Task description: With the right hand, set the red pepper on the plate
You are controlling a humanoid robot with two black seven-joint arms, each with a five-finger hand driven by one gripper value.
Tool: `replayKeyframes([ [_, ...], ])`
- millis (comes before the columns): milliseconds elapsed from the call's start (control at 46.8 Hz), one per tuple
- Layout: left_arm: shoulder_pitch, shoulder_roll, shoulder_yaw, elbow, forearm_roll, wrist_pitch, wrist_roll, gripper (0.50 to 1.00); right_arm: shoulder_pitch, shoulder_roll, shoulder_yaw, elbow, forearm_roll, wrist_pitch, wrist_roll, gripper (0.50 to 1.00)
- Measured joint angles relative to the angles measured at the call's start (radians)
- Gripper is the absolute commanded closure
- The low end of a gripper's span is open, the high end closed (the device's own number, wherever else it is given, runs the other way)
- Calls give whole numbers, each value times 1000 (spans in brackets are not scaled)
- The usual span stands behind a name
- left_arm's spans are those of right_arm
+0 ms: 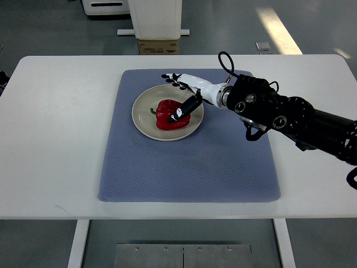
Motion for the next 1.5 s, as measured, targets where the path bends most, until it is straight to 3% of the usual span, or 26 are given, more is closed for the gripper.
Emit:
replayKeyframes([
  [470,0,0,0,0,0,0,0,500,-28,0,225,-6,8,-1,0,500],
  [1497,0,0,0,0,0,0,0,500,-302,0,1089,-118,12,-7,11,500],
])
